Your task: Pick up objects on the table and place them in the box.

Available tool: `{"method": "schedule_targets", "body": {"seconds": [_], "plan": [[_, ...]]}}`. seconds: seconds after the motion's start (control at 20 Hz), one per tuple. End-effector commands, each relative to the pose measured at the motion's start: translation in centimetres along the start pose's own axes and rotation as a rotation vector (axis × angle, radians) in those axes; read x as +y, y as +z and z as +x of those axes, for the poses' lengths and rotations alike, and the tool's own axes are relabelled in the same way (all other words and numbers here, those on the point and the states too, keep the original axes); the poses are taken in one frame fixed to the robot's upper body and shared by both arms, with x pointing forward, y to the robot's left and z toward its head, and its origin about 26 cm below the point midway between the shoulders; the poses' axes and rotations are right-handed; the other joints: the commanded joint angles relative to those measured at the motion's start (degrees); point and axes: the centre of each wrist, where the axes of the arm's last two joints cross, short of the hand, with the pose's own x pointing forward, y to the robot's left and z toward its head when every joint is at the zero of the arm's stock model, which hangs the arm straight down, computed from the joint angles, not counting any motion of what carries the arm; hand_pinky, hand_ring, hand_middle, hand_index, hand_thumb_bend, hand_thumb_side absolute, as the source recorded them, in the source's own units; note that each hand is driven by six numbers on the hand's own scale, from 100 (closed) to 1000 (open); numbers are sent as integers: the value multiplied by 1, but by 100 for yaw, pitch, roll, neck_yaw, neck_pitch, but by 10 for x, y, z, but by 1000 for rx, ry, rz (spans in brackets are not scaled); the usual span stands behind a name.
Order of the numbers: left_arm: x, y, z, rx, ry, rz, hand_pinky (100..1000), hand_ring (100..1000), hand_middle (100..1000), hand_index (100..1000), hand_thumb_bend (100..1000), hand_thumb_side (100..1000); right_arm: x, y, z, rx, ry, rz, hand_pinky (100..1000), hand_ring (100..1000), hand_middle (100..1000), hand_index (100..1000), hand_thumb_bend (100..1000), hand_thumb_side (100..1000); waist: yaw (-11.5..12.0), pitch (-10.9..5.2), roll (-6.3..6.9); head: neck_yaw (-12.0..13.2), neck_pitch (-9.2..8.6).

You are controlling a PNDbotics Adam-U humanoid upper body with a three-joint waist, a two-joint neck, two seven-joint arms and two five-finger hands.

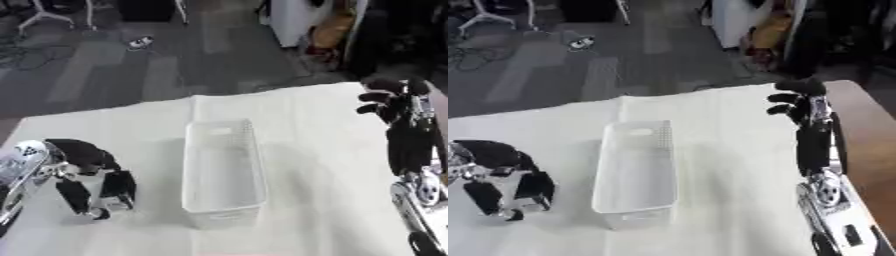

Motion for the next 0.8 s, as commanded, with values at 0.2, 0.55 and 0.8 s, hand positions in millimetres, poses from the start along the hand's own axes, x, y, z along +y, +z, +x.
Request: {"method": "schedule_targets", "body": {"seconds": [0.2,0.55,0.8], "plan": [[7,8,-11,-46,-83,-58,910,728,785,918,423,687,-1,-7,7,-33,0,4,547,624,660,710,201,1000,14,-78,-18,63,-27],[1,8,-14,-31,-20,70,799,619,686,833,334,836,-1,-6,7,-32,-1,4,547,624,660,709,200,1000,23,-82,-22,33,-34],[-4,5,-16,-25,27,136,783,605,681,826,325,927,-1,-6,6,-31,-2,4,547,624,660,709,200,1000,27,-82,-27,9,-49]]}}
